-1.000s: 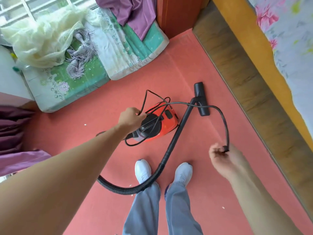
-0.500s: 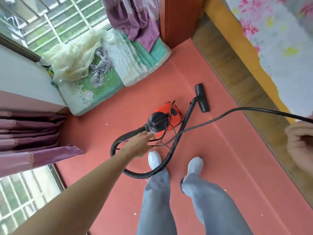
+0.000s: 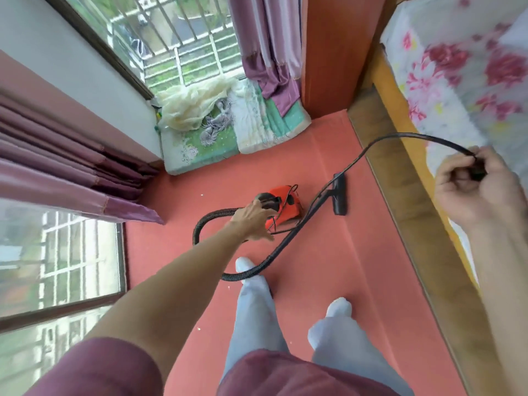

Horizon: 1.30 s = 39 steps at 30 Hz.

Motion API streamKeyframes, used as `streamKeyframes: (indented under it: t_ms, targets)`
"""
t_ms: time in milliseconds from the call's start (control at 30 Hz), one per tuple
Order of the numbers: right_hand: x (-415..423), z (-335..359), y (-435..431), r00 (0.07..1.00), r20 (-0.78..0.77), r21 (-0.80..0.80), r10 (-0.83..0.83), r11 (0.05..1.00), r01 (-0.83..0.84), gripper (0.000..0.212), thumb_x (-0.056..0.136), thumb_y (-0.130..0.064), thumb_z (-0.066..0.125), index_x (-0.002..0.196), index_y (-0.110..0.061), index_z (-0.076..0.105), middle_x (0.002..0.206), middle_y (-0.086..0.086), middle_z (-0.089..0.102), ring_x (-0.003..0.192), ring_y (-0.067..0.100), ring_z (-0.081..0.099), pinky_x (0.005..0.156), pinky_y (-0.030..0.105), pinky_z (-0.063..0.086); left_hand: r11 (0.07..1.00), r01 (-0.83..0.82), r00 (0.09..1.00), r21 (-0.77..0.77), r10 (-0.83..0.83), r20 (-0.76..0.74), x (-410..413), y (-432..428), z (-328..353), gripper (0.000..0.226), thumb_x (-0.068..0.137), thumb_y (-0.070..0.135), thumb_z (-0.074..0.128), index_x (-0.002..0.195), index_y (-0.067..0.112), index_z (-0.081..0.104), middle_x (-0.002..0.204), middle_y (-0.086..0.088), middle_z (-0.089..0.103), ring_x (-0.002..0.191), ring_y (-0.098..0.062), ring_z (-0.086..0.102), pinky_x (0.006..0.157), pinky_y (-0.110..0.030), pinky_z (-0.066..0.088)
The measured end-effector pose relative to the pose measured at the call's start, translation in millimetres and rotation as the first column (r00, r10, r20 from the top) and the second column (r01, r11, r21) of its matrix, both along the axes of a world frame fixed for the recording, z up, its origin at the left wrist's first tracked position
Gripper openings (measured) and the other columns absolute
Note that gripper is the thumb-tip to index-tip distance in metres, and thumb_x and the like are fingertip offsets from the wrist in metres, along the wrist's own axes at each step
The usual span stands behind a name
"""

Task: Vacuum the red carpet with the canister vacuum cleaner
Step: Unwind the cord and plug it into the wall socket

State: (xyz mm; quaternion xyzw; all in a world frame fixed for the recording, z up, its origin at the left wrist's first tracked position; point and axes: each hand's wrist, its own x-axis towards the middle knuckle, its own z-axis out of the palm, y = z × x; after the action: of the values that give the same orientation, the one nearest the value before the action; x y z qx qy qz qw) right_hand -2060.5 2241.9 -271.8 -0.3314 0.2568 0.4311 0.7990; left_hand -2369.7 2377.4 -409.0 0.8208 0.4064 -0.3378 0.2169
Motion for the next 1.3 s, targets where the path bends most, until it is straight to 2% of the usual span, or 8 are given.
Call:
streamKeyframes:
  t_ms: [200, 500, 700, 800, 900, 1067, 1167, 1300]
  targets:
    - [3, 63, 19, 0.972, -0.104, 0.216, 0.212, 0.958, -0.186, 0.023, 0.091, -0.022, 0.066, 0.085, -0.001, 0.058, 0.07, 0.008, 0.058, 0.054, 0.016, 0.053, 0.048, 0.022, 0.05, 0.919, -0.37, 0.899, -0.134, 0.391, 0.198, 80, -39, 34, 0.104, 0.065, 0.066, 0.079, 0.151, 0.042, 0.026, 0.137, -0.012, 0.031, 0.13, -0.034, 0.04, 0.106, -0.053, 0.044]
    - [5, 120, 81, 0.816, -0.23, 0.358, 0.53, 0.826, -0.435, 0.035, 0.094, -0.014, 0.063, 0.063, 0.002, 0.061, 0.063, 0.005, 0.051, 0.061, 0.008, 0.044, 0.037, 0.019, 0.047, 0.725, -0.635, 0.615, -0.266, 0.683, 0.395, 145, 12, 60, 0.07, 0.081, 0.065, 0.067, 0.143, 0.039, 0.047, 0.132, -0.017, 0.038, 0.13, -0.034, 0.035, 0.114, -0.048, 0.035]
    - [52, 140, 145, 0.794, -0.181, 0.285, 0.58, 0.804, -0.522, 0.039, 0.094, -0.013, 0.061, 0.057, -0.001, 0.059, 0.054, 0.003, 0.046, 0.05, 0.008, 0.044, 0.036, 0.012, 0.043, 0.381, -0.854, 0.196, -0.355, 0.867, 0.458, 172, 114, 67, 0.079, 0.081, 0.062, 0.07, 0.131, 0.007, 0.045, 0.123, -0.007, 0.058, 0.109, -0.027, 0.057, 0.092, -0.035, 0.049]
    - [75, 145, 176, 0.799, -0.162, 0.19, 0.58, 0.813, -0.551, 0.032, 0.093, -0.013, 0.061, 0.062, -0.007, 0.056, 0.055, 0.0, 0.046, 0.046, 0.007, 0.044, 0.035, 0.011, 0.041, 0.528, -0.781, 0.363, -0.334, 0.818, 0.446, 187, 156, 73, 0.077, 0.081, 0.065, 0.068, 0.138, 0.019, 0.041, 0.113, -0.009, 0.059, 0.101, -0.027, 0.059, 0.089, -0.036, 0.049]
    - [91, 146, 203, 0.791, -0.125, 0.148, 0.598, 0.8, -0.582, 0.026, 0.088, -0.01, 0.063, 0.065, -0.011, 0.053, 0.054, -0.002, 0.045, 0.048, 0.005, 0.042, 0.034, 0.01, 0.04, 0.653, -0.684, 0.538, -0.324, 0.752, 0.38, 213, 189, 78, 0.079, 0.085, 0.074, 0.053, 0.148, 0.03, 0.033, 0.097, -0.011, 0.069, 0.08, -0.023, 0.061, 0.062, -0.027, 0.048]
    - [120, 152, 235, 0.778, -0.135, 0.131, 0.613, 0.79, -0.599, 0.022, 0.078, -0.004, 0.065, 0.063, -0.012, 0.05, 0.052, -0.001, 0.04, 0.043, 0.007, 0.043, 0.034, 0.011, 0.041, 0.755, -0.587, 0.672, -0.292, 0.655, 0.346, 260, 207, 87, 0.075, 0.09, 0.067, 0.053, 0.152, 0.035, 0.026, 0.115, -0.019, 0.067, 0.096, -0.034, 0.071, 0.079, -0.042, 0.061]
    - [147, 150, 252, 0.762, -0.17, 0.143, 0.625, 0.78, -0.609, 0.036, 0.089, -0.008, 0.062, 0.055, -0.003, 0.053, 0.052, 0.001, 0.041, 0.043, 0.009, 0.044, 0.033, 0.012, 0.041, 0.775, -0.478, 0.647, -0.413, 0.629, 0.431, 288, 213, 90, 0.065, 0.092, 0.03, 0.067, 0.151, 0.03, 0.039, 0.135, -0.014, 0.06, 0.123, -0.03, 0.057, 0.092, -0.031, 0.047]
    - [196, 141, 288, 0.738, -0.199, 0.194, 0.645, 0.764, -0.615, 0.039, 0.093, -0.01, 0.06, 0.056, -0.002, 0.054, 0.054, 0.004, 0.044, 0.041, 0.013, 0.046, 0.033, 0.014, 0.041, 0.708, -0.453, 0.536, -0.541, 0.702, 0.469, 324, 218, 100, 0.021, 0.098, 0.019, 0.06, 0.109, 0.009, 0.074, 0.115, -0.001, 0.069, 0.109, -0.014, 0.059, 0.094, -0.028, 0.044]
